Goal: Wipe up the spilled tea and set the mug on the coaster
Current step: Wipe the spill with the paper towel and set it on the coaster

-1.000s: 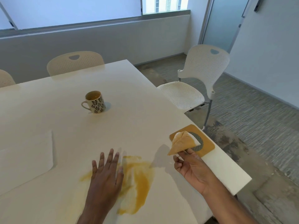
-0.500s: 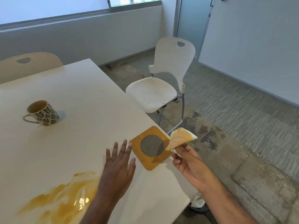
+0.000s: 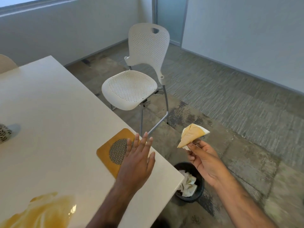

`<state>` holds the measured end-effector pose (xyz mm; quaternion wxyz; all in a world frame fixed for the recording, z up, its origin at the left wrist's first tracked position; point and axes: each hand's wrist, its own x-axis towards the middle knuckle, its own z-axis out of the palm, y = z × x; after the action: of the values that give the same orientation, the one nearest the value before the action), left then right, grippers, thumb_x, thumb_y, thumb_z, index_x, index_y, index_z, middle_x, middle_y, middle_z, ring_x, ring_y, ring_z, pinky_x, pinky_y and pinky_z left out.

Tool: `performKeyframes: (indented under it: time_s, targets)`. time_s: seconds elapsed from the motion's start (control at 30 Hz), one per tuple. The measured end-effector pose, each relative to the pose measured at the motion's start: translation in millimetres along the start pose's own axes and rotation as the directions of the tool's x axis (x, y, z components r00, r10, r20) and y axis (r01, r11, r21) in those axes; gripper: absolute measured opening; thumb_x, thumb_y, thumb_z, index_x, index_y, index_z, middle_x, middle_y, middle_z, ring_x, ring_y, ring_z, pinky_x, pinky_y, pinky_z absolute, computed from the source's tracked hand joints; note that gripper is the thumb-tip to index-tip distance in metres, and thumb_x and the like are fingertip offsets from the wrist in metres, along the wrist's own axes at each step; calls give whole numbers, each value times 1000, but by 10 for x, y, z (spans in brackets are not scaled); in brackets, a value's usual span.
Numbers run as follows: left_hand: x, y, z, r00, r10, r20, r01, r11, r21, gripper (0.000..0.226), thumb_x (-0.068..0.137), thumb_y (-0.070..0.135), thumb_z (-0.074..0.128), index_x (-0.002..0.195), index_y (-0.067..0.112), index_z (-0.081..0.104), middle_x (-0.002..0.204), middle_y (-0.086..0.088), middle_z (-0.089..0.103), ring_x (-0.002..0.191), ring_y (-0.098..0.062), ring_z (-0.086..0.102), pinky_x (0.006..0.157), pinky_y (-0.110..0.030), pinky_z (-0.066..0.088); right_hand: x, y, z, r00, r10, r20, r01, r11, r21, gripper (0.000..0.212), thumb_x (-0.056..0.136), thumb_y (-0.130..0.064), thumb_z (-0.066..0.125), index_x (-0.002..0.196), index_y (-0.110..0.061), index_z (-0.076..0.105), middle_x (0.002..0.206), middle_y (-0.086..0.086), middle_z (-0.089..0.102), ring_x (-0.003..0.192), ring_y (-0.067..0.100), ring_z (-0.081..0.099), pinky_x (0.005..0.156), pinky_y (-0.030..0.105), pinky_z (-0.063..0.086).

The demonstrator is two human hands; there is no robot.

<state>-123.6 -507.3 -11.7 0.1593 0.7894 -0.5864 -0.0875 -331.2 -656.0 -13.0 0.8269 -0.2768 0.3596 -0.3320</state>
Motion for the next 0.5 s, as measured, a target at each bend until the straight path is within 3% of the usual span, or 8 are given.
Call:
performKeyframes:
  time_s: [0.13,0.3,0.4,0.5]
  targets:
    - [148,200,142,998,62,17,-62,998,-2,61,111,51,17,167,27,15,176,6,3,160,-8,-18,130,-37,-15,37,-107,-308,998,-27,-50,28,1000,13,35,78,-1,78,111,-7,68,94,9,72,69,10,62,48,20,45]
    - [251,384,296,992,104,65,-103,995,-7,62,111,52,14,167,27,15,176,4,3,161,-9,-17,132,-41,-10,40,-149,-634,978,-60,-201,45,996,-76,32,75,-6,80,106,-8,72,89,11,74,65,11,60,46,19,44]
    - [302,458,361,989,120,85,-120,993,-9,61,111,51,14,167,27,15,176,4,3,161,-10,-17,132,-42,-9,25,-149,-821,958,-128,-255,63,967,-248,32,79,-7,80,110,-8,73,91,11,79,67,11,67,49,16,47]
    - [336,504,417,989,113,97,-112,994,-16,61,111,52,14,167,29,13,175,6,0,160,-8,-20,131,-40,-12,37,-111,-1039,936,-217,-276,55,866,-497,28,84,-5,82,109,-8,70,92,11,78,74,11,74,58,16,53]
